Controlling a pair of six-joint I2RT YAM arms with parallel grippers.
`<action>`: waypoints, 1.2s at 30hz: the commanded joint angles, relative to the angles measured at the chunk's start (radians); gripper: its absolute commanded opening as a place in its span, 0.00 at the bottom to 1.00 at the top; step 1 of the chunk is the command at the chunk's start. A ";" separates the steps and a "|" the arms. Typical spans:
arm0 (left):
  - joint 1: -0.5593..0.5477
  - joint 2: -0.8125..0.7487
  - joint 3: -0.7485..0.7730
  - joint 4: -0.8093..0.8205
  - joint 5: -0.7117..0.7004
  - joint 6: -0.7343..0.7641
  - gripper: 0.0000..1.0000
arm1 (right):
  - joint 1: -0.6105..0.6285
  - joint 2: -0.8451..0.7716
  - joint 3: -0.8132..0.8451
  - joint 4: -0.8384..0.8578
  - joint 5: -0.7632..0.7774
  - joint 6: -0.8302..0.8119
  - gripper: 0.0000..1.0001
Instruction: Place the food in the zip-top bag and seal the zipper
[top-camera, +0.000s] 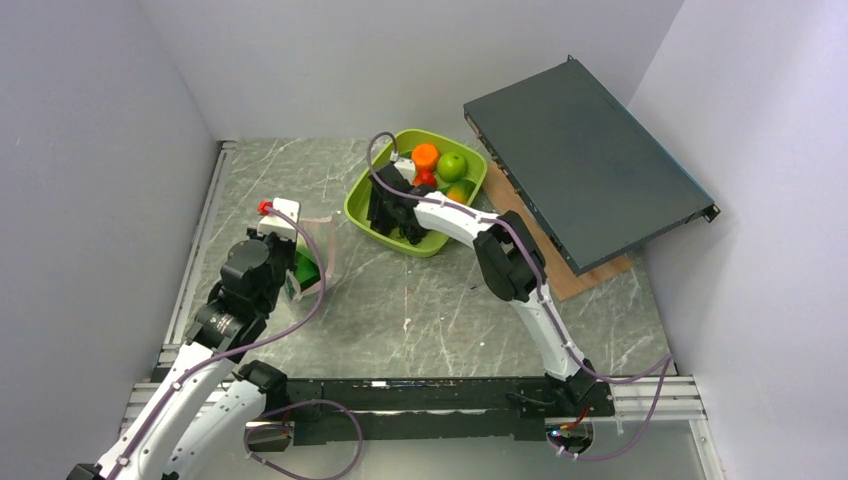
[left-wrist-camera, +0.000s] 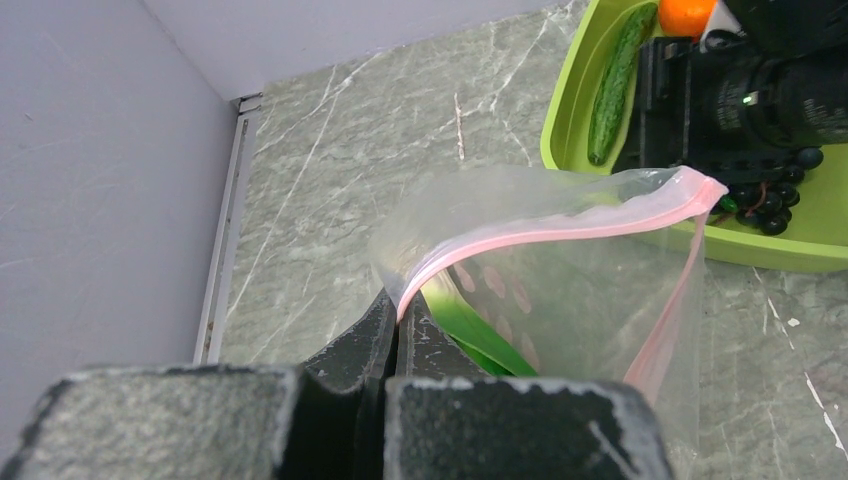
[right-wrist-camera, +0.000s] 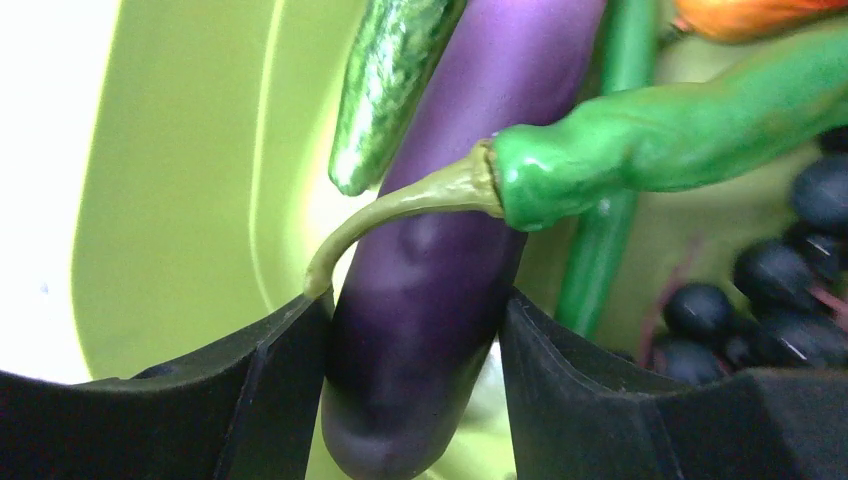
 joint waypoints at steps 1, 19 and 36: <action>0.003 0.006 0.029 0.031 0.004 -0.006 0.00 | -0.014 -0.217 -0.070 -0.019 0.001 -0.059 0.31; 0.004 -0.006 0.029 0.031 -0.001 -0.007 0.00 | -0.146 -0.592 -0.562 0.266 -0.750 -0.093 0.00; 0.003 0.014 0.038 0.026 0.028 -0.010 0.00 | -0.121 -0.854 -0.648 0.115 -0.908 -0.320 0.00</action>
